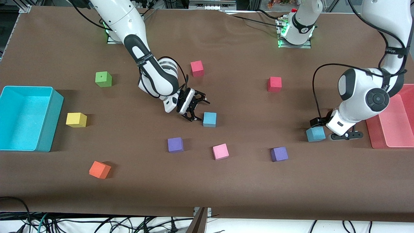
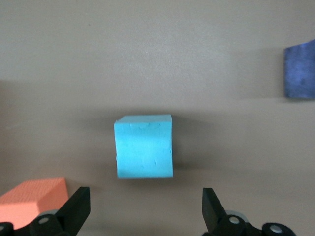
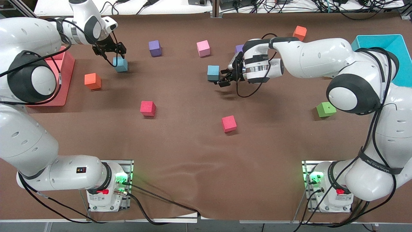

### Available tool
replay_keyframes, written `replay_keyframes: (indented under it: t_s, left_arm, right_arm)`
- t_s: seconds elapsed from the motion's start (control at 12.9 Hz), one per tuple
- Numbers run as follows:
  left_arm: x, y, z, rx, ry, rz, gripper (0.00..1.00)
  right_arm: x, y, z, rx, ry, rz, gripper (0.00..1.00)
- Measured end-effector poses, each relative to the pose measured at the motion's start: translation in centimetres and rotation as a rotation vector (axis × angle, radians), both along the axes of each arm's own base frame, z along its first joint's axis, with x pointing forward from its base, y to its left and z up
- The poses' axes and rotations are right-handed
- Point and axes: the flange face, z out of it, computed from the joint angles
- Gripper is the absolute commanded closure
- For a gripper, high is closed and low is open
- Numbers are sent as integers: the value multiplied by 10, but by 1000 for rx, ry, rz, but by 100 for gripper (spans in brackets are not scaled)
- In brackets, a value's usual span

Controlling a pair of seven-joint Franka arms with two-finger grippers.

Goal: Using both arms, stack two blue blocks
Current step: 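Close the left gripper on the second cyan cube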

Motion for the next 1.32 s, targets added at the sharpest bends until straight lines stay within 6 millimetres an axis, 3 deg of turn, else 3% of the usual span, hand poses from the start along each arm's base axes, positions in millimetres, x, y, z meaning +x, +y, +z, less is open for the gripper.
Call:
replay_keyframes:
  t_s: [0.39, 0.7, 0.78, 1.01, 1.32]
  left_arm:
    - [4, 5, -37, -4, -19, -42, 0]
    - [4, 6, -56, -5, -23, -42, 1]
    - [4, 8, -58, -4, -23, -40, 7]
    - [4, 10, -61, -2, -20, -39, 41]
    - [5, 10, -58, -2, -26, -40, 63]
  right_arm:
    - [3, -1, 1, -15, -18, -2, 0]
    - [7, -4, 3, -23, -25, -11, 0]
    - [8, -5, 3, -24, -26, -14, 0]
    - [10, -5, 1, -24, -27, -16, 0]
    - [16, -1, -4, -20, -30, -21, 0]
